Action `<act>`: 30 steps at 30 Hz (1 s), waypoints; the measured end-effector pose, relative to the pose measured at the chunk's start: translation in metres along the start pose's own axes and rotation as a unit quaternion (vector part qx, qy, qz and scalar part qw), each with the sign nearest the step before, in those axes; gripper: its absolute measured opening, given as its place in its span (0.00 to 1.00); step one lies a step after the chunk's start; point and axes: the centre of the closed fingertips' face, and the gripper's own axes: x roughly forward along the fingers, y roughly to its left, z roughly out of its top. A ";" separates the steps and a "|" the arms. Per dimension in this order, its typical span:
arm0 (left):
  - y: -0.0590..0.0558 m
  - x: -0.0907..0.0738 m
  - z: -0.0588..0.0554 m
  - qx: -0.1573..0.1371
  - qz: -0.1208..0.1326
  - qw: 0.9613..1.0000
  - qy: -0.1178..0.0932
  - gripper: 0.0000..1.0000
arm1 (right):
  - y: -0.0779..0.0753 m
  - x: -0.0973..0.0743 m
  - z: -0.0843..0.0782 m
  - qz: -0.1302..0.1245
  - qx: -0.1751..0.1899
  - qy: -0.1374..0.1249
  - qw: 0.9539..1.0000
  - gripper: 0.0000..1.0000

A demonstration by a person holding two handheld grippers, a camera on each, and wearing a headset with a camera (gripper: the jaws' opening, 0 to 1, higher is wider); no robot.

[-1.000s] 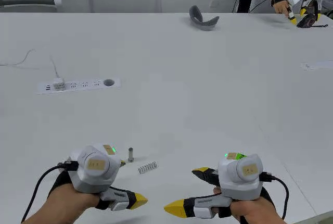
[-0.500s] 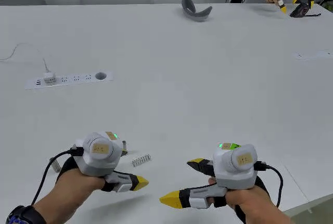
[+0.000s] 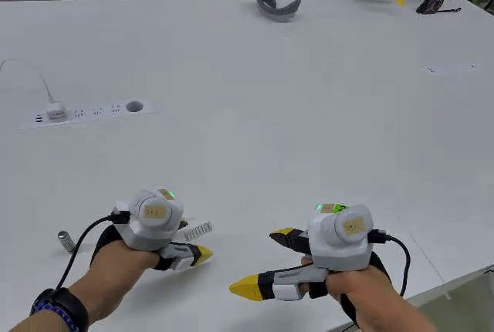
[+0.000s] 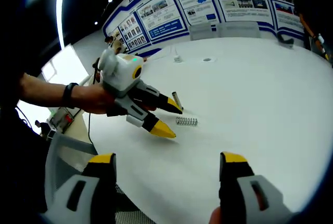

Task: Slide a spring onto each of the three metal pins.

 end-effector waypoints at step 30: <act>0.010 0.000 -0.022 -0.047 0.059 0.997 0.010 0.11 | 0.007 0.004 -0.008 0.011 0.004 0.011 1.000 0.81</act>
